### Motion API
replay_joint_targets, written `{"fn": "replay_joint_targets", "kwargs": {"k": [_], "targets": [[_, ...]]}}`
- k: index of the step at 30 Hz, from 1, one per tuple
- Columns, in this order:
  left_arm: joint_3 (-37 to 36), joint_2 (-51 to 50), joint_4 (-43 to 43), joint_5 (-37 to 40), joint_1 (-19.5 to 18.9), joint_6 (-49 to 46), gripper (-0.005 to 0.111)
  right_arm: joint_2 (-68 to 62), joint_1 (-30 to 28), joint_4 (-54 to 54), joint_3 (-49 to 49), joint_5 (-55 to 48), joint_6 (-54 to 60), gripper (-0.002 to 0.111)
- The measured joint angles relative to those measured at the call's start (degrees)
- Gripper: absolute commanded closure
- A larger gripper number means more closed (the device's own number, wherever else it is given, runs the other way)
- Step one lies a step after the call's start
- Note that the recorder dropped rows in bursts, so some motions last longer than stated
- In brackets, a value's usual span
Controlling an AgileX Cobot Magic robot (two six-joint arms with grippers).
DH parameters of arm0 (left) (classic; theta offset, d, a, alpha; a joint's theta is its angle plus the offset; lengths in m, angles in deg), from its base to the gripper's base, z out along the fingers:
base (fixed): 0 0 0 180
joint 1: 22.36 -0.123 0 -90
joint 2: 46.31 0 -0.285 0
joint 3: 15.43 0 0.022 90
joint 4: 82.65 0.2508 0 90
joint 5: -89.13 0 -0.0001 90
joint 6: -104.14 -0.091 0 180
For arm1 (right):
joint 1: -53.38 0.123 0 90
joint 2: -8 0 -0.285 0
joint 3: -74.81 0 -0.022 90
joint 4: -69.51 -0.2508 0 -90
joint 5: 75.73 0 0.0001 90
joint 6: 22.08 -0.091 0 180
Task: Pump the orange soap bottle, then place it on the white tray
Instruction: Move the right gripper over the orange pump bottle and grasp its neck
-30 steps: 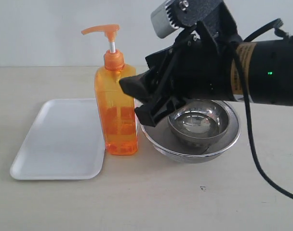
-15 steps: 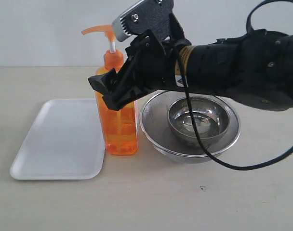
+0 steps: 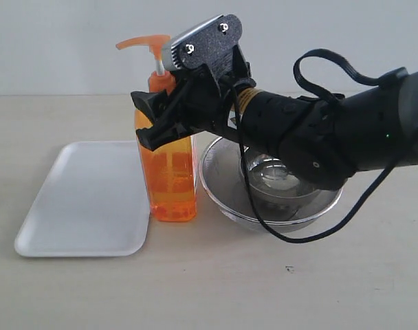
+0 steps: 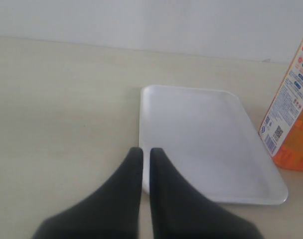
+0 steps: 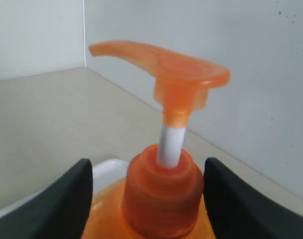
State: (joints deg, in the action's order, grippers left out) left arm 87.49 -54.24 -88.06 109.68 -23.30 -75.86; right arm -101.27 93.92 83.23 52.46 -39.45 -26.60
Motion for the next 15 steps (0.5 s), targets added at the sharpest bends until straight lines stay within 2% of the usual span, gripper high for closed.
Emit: {"fn": "replay_joint_targets", "kwargs": {"k": [2,4,8,12,15], "targets": [[0.0,0.0,0.0,0.0,0.0,0.0,0.102,-0.1,0.0,-0.1,0.0,0.9,0.0,0.052],[0.0,0.0,0.0,0.0,0.0,0.0,0.102,-0.1,0.0,-0.4,0.0,1.3,0.0,0.058],[0.0,0.0,0.0,0.0,0.0,0.0,0.102,-0.1,0.0,-0.5,0.0,1.3,0.6,0.086],[0.0,0.0,0.0,0.0,0.0,0.0,0.102,-0.1,0.0,-0.9,0.1,1.3,1.1,0.107],[0.0,0.0,0.0,0.0,0.0,0.0,0.102,-0.1,0.0,-0.9,0.1,1.2,1.8,0.108]]}}
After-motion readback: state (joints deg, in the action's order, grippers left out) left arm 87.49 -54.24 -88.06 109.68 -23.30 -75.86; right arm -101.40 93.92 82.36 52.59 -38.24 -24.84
